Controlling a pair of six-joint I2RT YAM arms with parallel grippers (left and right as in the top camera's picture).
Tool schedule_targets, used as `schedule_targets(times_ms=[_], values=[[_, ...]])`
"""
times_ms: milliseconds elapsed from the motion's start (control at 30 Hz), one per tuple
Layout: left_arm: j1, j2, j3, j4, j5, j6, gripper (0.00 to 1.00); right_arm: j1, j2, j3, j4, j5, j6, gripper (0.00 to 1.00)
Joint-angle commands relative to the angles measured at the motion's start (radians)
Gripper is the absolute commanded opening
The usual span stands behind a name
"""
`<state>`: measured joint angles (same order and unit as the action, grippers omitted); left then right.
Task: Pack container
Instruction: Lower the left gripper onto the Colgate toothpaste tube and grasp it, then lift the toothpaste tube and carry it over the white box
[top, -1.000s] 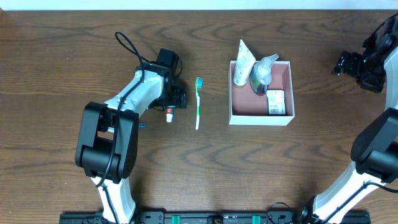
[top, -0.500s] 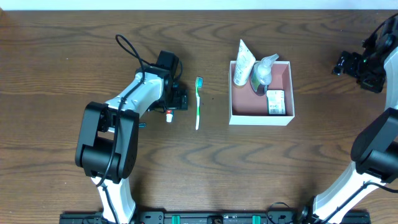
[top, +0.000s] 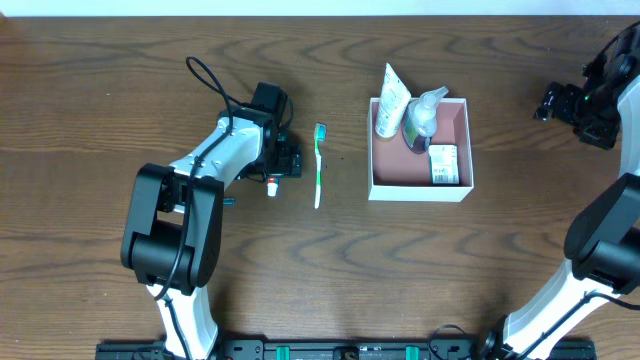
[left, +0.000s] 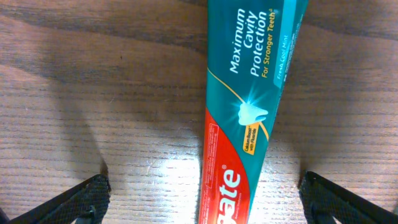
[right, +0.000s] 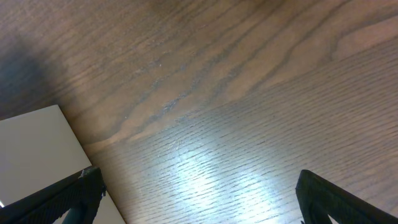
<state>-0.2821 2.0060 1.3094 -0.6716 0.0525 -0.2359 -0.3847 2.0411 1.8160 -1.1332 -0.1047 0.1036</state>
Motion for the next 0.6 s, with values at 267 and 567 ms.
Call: schedule_targets(times_ms=[267,567], values=[[0.004,0.014,-0.008,0.013,0.006,0.037,0.74,0.005,-0.012,0.0,0.0,-0.004,0.015,0.99],[0.004,0.014,-0.008,0.028,0.007,0.036,0.33,0.005,-0.012,0.0,0.0,-0.004,0.015,0.99]])
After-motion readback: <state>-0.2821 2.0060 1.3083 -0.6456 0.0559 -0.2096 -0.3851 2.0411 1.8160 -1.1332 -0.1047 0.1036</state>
